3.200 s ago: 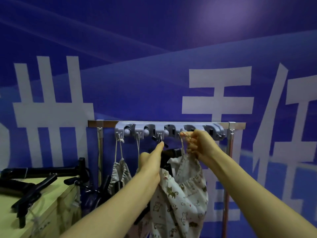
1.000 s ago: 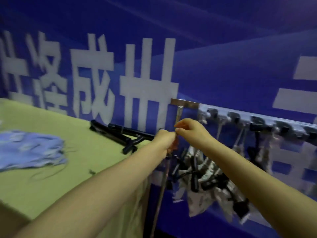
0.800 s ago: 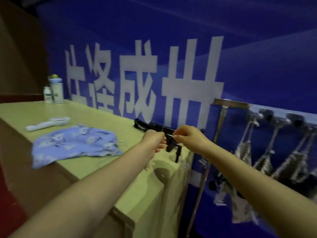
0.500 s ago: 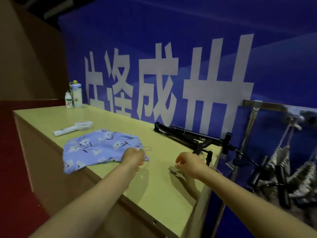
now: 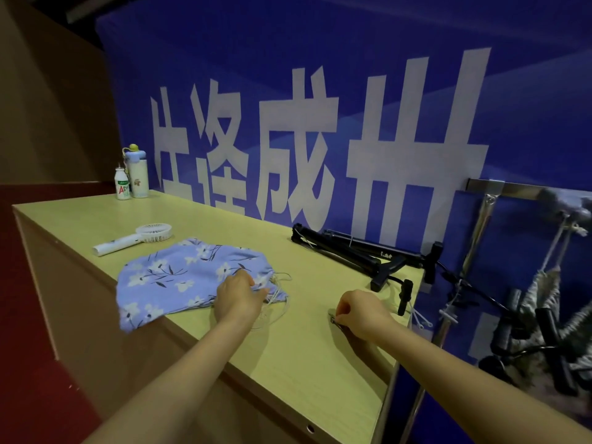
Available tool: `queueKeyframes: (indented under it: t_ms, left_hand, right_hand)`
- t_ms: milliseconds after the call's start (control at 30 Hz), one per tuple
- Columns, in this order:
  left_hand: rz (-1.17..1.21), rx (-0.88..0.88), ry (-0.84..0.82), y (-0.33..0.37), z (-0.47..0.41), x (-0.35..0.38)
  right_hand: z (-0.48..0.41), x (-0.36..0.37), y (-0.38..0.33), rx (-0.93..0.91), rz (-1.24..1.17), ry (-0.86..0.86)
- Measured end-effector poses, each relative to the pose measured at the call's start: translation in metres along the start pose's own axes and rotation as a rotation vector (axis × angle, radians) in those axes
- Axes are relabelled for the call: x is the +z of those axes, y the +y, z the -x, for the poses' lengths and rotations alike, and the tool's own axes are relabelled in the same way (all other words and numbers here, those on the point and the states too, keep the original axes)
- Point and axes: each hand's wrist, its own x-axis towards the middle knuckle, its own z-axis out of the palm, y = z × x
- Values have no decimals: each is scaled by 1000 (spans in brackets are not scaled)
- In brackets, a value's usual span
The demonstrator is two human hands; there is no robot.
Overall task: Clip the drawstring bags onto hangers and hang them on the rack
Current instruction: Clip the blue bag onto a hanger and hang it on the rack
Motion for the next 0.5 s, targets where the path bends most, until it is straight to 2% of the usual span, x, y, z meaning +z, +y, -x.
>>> queueKeyframes:
  t_ms: [300, 500]
  left_hand:
    - [-86, 51, -84, -8, -12, 12]
    - [-167, 13, 8, -4, -21, 19]
  right_hand:
    - [-17, 6, -1, -4, 4, 17]
    - [-28, 9, 0, -17, 73, 8]
